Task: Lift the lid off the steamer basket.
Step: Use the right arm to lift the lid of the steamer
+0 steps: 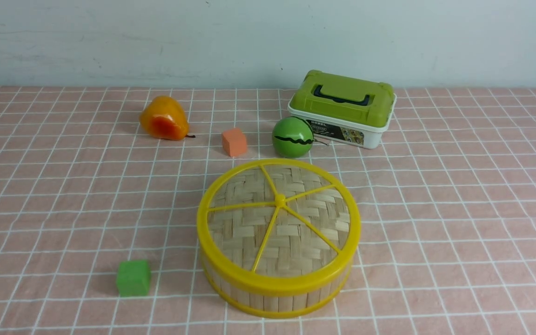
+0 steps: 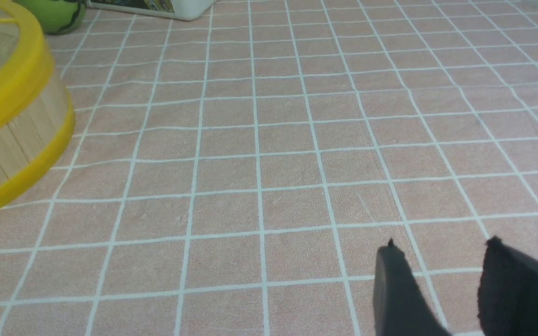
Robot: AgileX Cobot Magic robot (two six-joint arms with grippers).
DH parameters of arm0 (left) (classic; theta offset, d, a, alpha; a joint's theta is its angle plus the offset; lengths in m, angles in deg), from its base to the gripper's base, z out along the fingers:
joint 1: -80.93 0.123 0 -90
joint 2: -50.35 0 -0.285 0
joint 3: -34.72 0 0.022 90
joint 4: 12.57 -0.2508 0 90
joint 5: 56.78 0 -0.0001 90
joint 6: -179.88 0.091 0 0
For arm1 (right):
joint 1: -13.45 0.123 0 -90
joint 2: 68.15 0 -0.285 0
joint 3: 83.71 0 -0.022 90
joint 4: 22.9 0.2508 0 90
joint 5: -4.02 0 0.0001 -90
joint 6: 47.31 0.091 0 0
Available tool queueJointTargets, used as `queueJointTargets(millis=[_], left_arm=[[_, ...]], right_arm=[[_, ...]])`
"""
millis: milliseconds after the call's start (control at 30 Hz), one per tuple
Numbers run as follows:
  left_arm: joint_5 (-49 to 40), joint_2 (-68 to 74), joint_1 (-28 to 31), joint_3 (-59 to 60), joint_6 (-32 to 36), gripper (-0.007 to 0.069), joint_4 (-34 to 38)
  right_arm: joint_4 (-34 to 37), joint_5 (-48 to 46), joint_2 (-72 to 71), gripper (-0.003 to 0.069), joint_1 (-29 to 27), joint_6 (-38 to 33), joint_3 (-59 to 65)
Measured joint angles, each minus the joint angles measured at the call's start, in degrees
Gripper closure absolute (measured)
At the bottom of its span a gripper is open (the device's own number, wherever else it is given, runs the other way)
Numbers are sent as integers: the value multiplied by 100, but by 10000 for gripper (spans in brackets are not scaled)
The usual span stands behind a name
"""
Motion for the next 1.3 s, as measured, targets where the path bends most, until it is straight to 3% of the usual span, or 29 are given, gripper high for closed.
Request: queueJointTargets(millis=[67,167,233,267,333,400,800,900,1000,1067,1133,1233,1300], left_arm=[[0,0,0,0,0,386,0],[0,0,0,0,0,386,0],[0,0,0,0,0,386,0],[0,0,0,0,0,386,0],[0,0,0,0,0,386,0],[0,0,0,0,0,386,0],[0,0,0,0,0,386,0],[0,0,0,0,0,386,0],[0,0,0,0,0,386,0],[0,0,0,0,0,386,0],[0,0,0,0,0,386,0],[0,0,0,0,0,386,0],[0,0,0,0,0,386,0]], right_arm=[[102,0,0,422,0,68,0],[964,0,0,422,0,639,0],[1981,-17,0,422,0,1311,0],[2096,-25,0,422,0,1386,6],[3337,-66,0,422,0,2189,33],[3924,-89,0,422,0,2502,45],[3741,-66,0,421,18,1766,45],[3865,-253,6,433,49,1035,-374],[3885,-512,336,529,49,-60,-1283],[3837,-956,1092,629,49,-1180,-2194],[3800,-1244,1406,650,49,-1551,-2638],[3660,-2662,3005,680,49,-3180,-4296],[3620,-3053,3402,680,49,-3640,-4670]])
